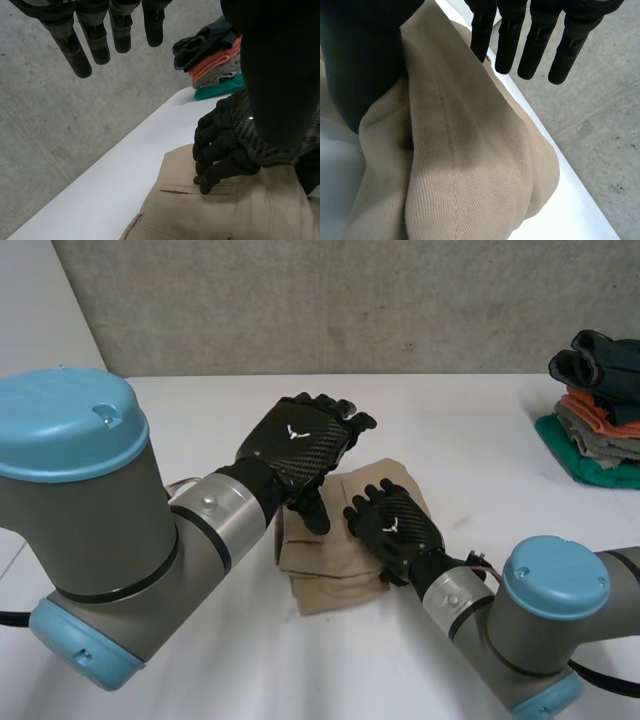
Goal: Fold the laundry.
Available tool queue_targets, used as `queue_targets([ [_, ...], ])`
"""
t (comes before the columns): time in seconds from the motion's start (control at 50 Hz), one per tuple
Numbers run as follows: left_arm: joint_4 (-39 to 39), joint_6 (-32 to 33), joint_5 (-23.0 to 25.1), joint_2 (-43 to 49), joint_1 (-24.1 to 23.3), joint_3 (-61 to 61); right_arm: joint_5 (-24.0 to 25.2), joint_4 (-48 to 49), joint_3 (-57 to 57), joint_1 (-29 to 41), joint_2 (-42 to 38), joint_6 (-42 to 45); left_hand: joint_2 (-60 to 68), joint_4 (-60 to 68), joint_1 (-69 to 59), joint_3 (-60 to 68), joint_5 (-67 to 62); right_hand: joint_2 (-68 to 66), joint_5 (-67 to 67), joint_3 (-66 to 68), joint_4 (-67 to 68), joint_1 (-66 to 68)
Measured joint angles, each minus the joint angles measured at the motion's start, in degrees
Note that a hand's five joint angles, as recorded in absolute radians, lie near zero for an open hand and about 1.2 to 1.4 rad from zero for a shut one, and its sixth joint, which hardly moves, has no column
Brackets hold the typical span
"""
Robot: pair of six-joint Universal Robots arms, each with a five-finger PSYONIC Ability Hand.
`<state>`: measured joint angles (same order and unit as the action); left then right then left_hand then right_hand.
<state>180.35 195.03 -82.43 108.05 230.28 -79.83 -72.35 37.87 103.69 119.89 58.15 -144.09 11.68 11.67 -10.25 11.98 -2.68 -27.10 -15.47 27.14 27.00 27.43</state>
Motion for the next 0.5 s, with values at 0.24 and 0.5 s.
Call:
queue_targets([
  [0.24, 0.1, 0.0, 0.0, -0.1, 0.0, -0.9, -0.9, -4.0, -5.6, -0.3, -3.7, -0.1, 0.0, 0.0, 0.0, 0.0, 0.0, -36.0, -31.8, 36.0, 36.5, 27.0],
  [0.5, 1.4, 0.0, 0.3, -1.9, -0.2, -0.1, -4.1, -3.5, -16.3, -2.4, -1.4, -0.2, 0.0, 0.0, 0.0, 0.0, 0.0, -37.6, -36.8, 38.3, 40.2, 27.8],
])
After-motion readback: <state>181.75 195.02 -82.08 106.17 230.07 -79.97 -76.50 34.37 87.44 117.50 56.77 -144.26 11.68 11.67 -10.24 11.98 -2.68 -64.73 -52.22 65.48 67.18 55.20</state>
